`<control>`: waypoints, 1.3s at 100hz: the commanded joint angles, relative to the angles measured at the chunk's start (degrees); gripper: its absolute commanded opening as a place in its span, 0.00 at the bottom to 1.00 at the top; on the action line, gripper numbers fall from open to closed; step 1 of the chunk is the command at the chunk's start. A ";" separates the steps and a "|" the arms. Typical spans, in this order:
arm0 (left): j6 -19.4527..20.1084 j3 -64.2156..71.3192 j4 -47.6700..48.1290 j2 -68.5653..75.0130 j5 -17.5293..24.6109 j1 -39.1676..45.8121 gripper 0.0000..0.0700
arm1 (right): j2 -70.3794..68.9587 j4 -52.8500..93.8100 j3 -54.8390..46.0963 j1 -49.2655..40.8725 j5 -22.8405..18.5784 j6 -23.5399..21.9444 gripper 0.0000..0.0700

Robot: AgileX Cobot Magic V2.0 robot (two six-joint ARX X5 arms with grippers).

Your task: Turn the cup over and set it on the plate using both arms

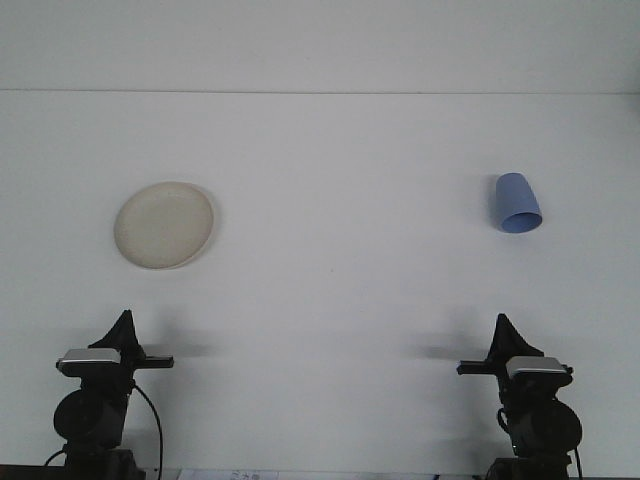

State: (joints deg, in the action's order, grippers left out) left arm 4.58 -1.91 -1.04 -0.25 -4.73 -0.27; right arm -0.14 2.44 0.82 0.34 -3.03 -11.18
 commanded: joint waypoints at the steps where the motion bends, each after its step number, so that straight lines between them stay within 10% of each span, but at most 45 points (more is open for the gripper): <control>1: -0.35 1.11 -0.77 0.07 -0.24 0.04 0.02 | 0.07 -3.13 -0.07 0.00 0.04 -5.14 0.01; 28: -0.35 1.11 -0.77 0.07 -0.24 0.02 0.02 | -4.61 -3.78 13.11 0.00 9.22 -6.10 0.02; 48: -0.35 1.11 -0.77 0.07 -0.24 0.04 0.02 | -17.57 -2.21 24.90 0.00 12.63 3.58 0.68; 73: -0.35 1.11 -0.79 0.07 -0.24 0.04 0.02 | -35.69 -6.54 30.10 1.92 18.43 9.84 0.71; 130: -0.35 1.11 -0.77 0.07 -0.24 0.02 0.02 | -78.55 -25.05 32.83 20.02 -3.08 14.78 0.71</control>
State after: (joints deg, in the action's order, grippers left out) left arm 4.58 -1.91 -1.04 -0.25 -4.73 -0.27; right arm -75.35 -20.34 31.42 19.97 -4.67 0.82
